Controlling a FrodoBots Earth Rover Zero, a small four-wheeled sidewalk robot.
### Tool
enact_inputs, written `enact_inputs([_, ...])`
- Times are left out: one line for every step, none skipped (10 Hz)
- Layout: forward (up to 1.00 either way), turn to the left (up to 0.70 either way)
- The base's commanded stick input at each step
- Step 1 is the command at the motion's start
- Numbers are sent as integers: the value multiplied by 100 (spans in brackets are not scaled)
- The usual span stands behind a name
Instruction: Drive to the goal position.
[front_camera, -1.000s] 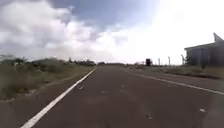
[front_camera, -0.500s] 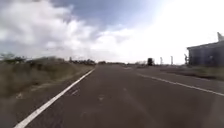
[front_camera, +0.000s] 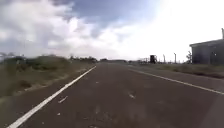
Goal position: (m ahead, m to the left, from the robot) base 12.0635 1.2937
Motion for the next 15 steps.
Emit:
enact_inputs([100,0])
enact_inputs([100,0])
enact_inputs([100,0])
enact_inputs([100,0])
enact_inputs([100,0])
enact_inputs([100,0])
enact_inputs([100,0])
enact_inputs([100,0])
enact_inputs([100,0])
enact_inputs([100,0])
enact_inputs([100,0])
enact_inputs([100,0])
enact_inputs([100,0])
enact_inputs([100,0])
enact_inputs([100,0])
